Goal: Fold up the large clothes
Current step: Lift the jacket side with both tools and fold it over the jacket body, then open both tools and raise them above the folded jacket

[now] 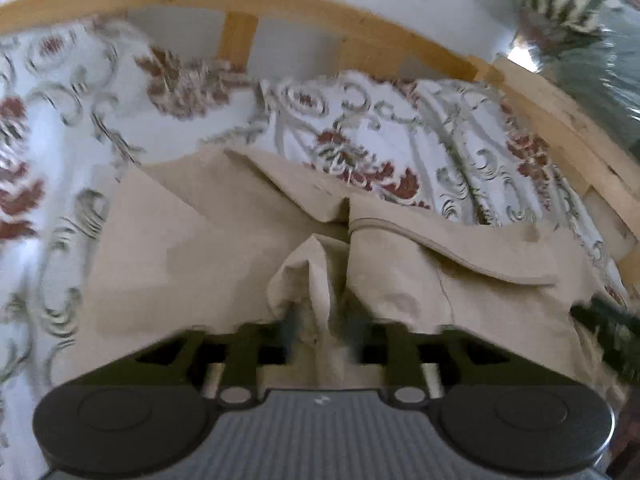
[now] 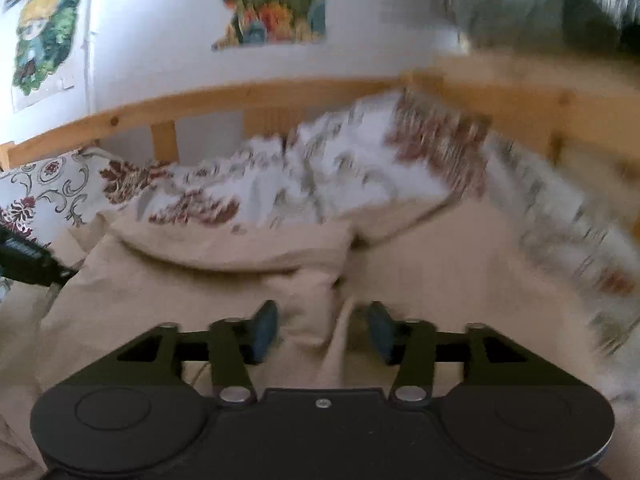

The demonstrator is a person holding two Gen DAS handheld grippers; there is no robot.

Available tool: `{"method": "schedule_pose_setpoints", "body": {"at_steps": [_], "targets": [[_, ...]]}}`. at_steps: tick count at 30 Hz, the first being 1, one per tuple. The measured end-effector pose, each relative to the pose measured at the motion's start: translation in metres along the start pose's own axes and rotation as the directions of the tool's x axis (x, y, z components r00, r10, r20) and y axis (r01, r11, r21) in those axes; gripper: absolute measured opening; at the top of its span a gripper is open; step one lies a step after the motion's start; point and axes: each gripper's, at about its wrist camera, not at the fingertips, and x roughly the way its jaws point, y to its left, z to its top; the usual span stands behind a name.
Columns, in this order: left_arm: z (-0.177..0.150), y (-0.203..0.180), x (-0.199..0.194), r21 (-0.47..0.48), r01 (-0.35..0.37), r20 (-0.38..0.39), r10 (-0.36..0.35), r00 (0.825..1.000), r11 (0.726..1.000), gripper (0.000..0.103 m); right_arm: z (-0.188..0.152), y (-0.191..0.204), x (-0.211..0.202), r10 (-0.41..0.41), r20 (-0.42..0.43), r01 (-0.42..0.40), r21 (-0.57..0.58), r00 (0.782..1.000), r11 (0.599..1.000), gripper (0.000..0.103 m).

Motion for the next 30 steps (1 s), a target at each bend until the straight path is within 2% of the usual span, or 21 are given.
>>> {"method": "schedule_pose_setpoints", "body": {"at_steps": [1,3,4,6,8,11,14,16,18,19,21,23,25,27,30], "targets": [[-0.002,-0.002,-0.005,0.002,-0.001,0.032,0.001,0.999,1.000,0.050,0.004,0.001,-0.001,-0.019,0.024,0.019,-0.031,1.000,0.999,0.069],[0.005,-0.011,-0.001,0.019,0.014,0.041,-0.015,0.999,1.000,0.050,0.014,0.004,0.009,-0.056,0.058,0.060,-0.071,0.997,0.996,0.071],[0.011,-0.015,0.002,0.020,0.013,0.055,-0.014,0.998,1.000,0.050,0.017,0.006,0.017,-0.075,0.067,0.080,-0.079,0.995,0.994,0.075],[0.020,-0.027,0.010,0.026,-0.013,0.120,0.009,0.993,1.000,0.054,0.016,0.013,0.039,-0.101,0.078,0.109,-0.115,0.992,0.987,0.080],[0.025,-0.041,0.028,0.084,-0.092,0.129,0.081,0.988,0.992,0.058,0.006,0.024,0.065,-0.126,0.034,0.130,-0.187,0.991,0.974,0.080],[0.022,-0.049,0.058,0.125,-0.124,0.084,0.114,0.990,0.984,0.058,-0.006,0.025,0.080,-0.139,0.001,0.137,-0.203,0.990,0.970,0.079],[0.013,-0.055,0.072,0.192,-0.171,0.114,0.151,0.982,0.966,0.060,-0.004,0.023,0.081,-0.130,-0.020,0.124,-0.199,0.991,0.972,0.080],[0.010,-0.056,0.070,0.201,-0.161,0.117,0.139,0.983,0.966,0.061,0.000,0.020,0.072,-0.115,-0.035,0.107,-0.182,0.993,0.977,0.080],[0.010,-0.051,0.060,0.184,-0.120,0.098,0.103,0.990,0.976,0.069,0.007,0.015,0.053,-0.106,-0.039,0.099,-0.142,0.994,0.985,0.082],[0.008,-0.048,0.055,0.169,-0.102,0.093,0.087,0.992,0.980,0.075,0.008,0.012,0.041,-0.103,-0.035,0.097,-0.133,0.994,0.986,0.085],[0.000,-0.041,0.038,0.158,-0.089,0.111,0.072,0.991,0.983,0.076,0.008,0.005,0.017,-0.099,-0.026,0.095,-0.127,0.995,0.987,0.093],[-0.012,-0.040,0.026,0.193,-0.146,0.113,0.126,0.986,0.970,0.082,0.001,-0.002,-0.003,-0.129,-0.032,0.123,-0.149,0.991,0.981,0.097],[-0.029,-0.036,0.019,0.218,-0.207,0.090,0.192,0.977,0.954,0.081,-0.010,-0.008,-0.012,-0.188,-0.052,0.173,-0.213,0.981,0.962,0.097],[-0.042,-0.026,0.008,0.191,-0.204,0.067,0.194,0.979,0.960,0.081,-0.023,-0.022,-0.018,-0.246,-0.085,0.221,-0.235,0.965,0.946,0.096],[-0.052,-0.012,-0.016,0.117,-0.181,0.028,0.179,0.983,0.977,0.082,-0.030,-0.044,-0.037,-0.275,-0.130,0.252,-0.166,0.953,0.953,0.095]]}}
